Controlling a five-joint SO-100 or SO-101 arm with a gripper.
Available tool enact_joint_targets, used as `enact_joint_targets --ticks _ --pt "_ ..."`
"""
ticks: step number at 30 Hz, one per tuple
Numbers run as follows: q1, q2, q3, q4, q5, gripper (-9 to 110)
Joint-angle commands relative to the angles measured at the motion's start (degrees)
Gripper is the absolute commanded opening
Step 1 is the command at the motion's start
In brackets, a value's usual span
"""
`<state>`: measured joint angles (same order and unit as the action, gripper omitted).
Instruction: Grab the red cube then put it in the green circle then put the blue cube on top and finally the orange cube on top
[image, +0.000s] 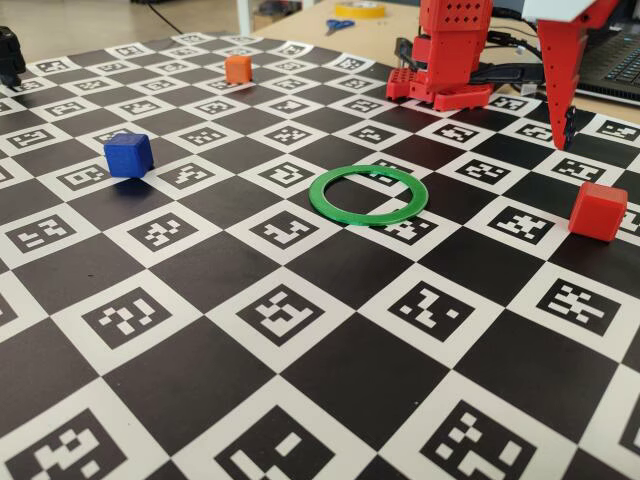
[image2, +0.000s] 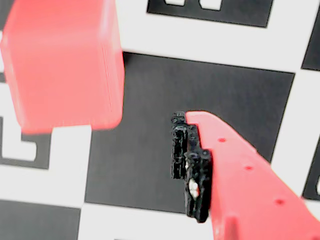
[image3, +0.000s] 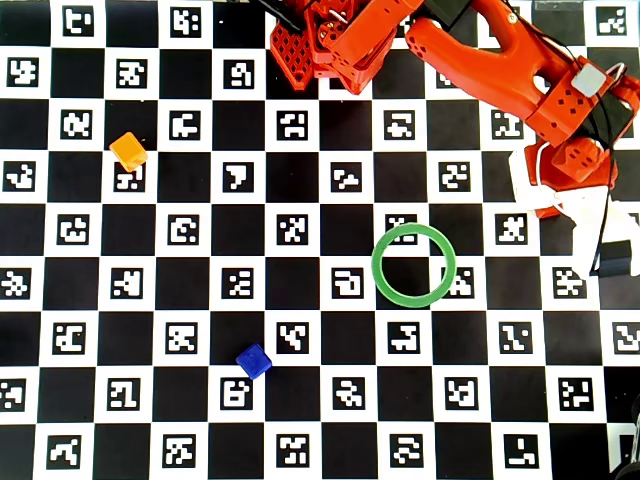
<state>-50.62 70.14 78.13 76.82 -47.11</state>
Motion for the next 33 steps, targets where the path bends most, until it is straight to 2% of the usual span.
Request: enact_joint_targets --ticks 1,24,33 --pt "0.35 1.58 0.62 -2.2 0.09 39" --pt "0.18 -1.67 8.17 -11.95 1.49 39" --pt "-0.18 -1.85 7.82 -12.39 2.9 35"
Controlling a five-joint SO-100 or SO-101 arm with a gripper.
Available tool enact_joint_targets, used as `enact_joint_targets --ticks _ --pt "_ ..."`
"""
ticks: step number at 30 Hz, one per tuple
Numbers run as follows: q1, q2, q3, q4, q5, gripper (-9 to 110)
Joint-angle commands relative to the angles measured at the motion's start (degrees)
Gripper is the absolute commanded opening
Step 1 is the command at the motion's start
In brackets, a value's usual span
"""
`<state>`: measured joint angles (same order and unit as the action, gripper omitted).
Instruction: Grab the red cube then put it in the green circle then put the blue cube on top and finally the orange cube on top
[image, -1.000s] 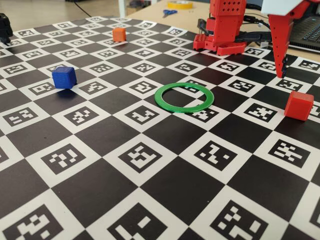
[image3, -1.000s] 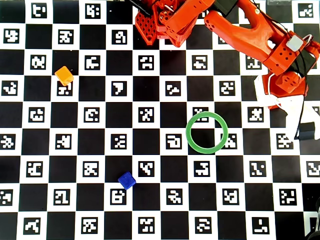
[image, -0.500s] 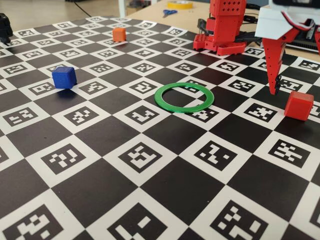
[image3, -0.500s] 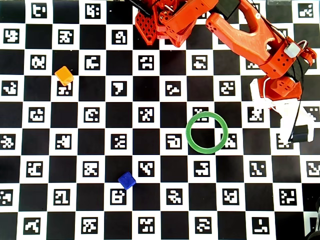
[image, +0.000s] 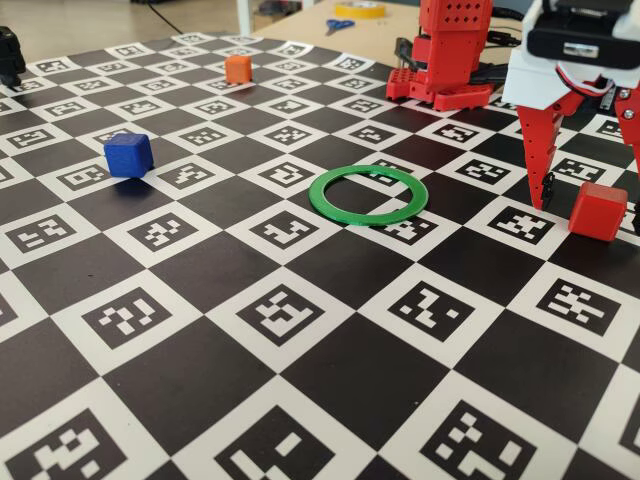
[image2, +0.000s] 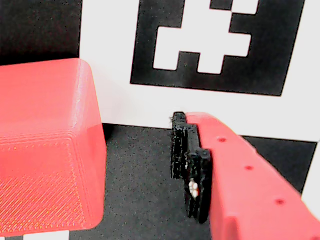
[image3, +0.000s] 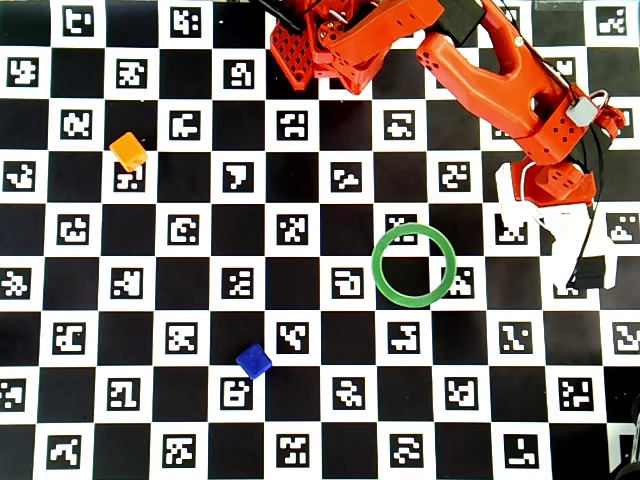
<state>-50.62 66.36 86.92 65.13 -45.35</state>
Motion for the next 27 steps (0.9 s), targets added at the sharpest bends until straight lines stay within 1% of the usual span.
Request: enact_joint_targets --ticks 1,7,13,19,27 --pt "-0.35 1.93 -1.05 -0.7 1.58 34" --pt "-0.97 1.85 -1.23 -0.88 2.29 27" --pt "-0.97 1.85 -1.32 -0.79 2.9 17" --pt "-1.05 2.37 -3.16 0.7 8.35 9" --pt "-1.23 8.09 -5.89 6.77 15.56 8"
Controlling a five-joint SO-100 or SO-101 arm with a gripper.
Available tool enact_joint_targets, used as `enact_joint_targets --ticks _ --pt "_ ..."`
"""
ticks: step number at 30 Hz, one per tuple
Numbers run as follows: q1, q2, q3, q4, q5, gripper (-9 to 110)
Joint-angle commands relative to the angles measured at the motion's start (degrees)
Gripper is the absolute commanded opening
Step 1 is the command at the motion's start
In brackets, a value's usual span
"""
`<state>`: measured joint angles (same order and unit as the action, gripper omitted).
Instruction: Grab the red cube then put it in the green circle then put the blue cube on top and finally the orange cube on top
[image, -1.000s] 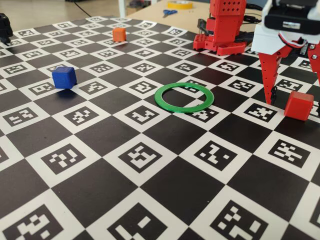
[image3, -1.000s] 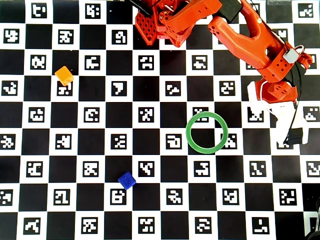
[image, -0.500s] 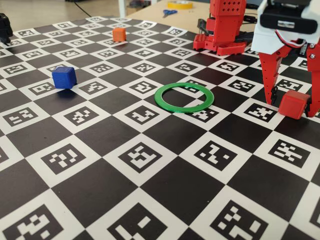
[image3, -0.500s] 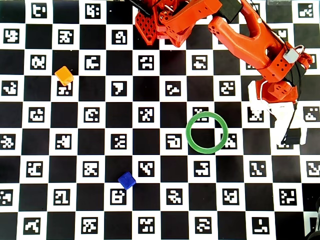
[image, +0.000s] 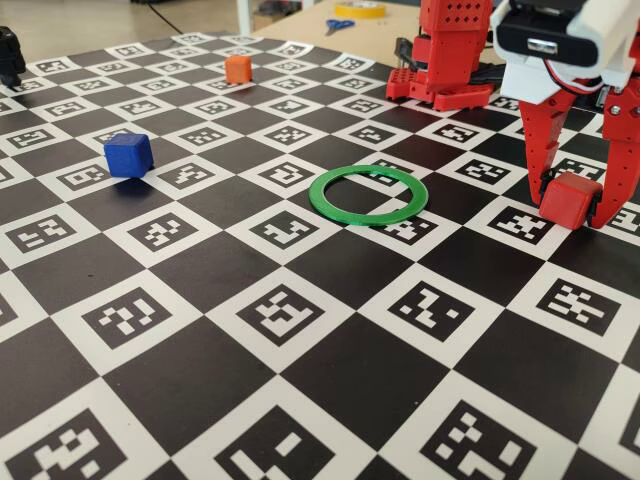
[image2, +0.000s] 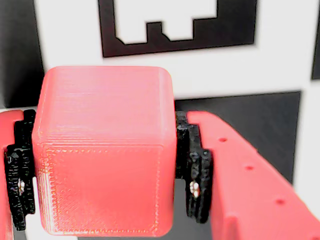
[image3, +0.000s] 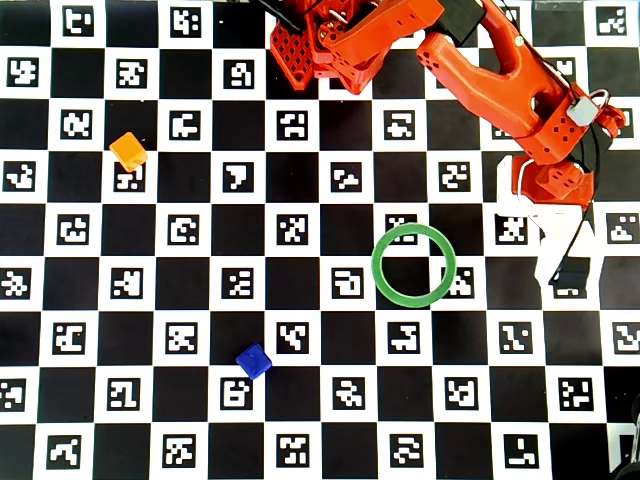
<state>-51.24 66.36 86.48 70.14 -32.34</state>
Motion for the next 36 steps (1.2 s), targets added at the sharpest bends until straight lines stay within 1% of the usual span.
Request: enact_joint_targets --ticks 1,5,11,19,25,28,32,36 --pt "-0.53 9.05 -5.8 2.72 3.52 8" --pt "0.09 12.66 -7.82 6.42 7.56 7" --pt "3.69 17.23 -10.2 10.9 8.53 7" --pt "15.91 20.83 -16.08 17.75 14.41 6" --pt "24.35 23.55 -15.82 20.39 19.25 6" --pt "26.37 25.05 -14.85 20.74 24.17 4" --pt "27.6 26.02 -13.8 21.18 33.84 4" --pt "27.86 27.86 -10.55 19.16 42.71 3"
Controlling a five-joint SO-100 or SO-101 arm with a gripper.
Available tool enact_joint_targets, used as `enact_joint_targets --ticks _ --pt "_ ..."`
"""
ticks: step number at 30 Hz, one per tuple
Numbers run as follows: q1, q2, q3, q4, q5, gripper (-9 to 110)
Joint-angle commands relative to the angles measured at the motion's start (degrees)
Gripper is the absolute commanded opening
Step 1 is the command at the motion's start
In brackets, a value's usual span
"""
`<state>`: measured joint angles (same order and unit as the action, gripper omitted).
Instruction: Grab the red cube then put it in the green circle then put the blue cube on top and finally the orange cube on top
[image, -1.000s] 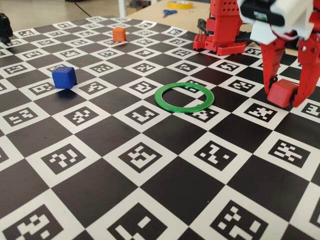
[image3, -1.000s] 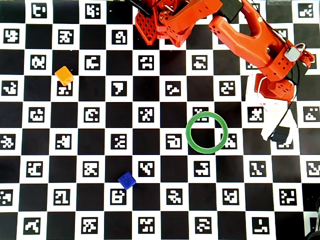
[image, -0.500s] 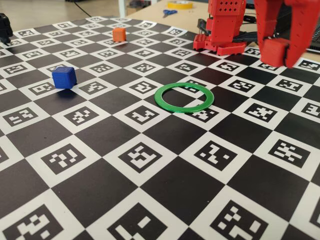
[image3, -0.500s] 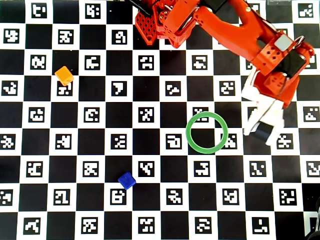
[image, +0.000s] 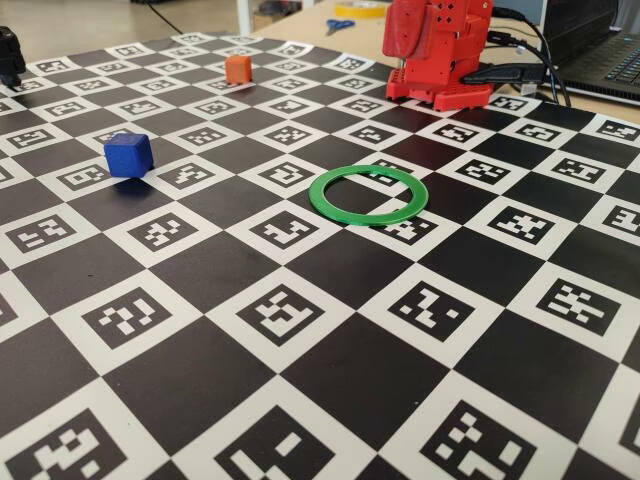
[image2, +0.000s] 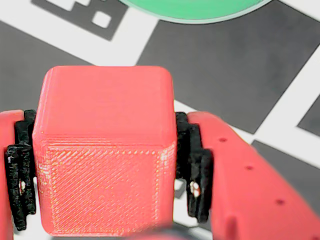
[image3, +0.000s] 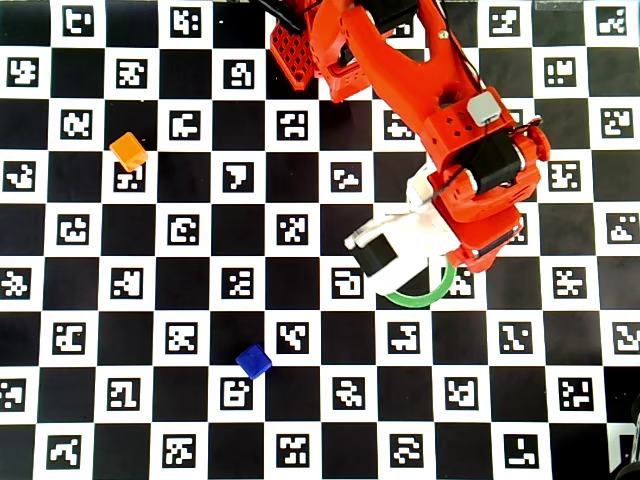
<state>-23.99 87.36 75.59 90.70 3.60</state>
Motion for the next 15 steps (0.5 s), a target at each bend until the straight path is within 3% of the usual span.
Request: enact_joint_targets --ticks 1,7,15 --pt "0.62 7.38 1.14 -2.02 8.61 3" --pt "0.79 8.96 6.06 -5.54 16.7 4" --pt "2.64 6.5 15.29 -14.41 18.46 4"
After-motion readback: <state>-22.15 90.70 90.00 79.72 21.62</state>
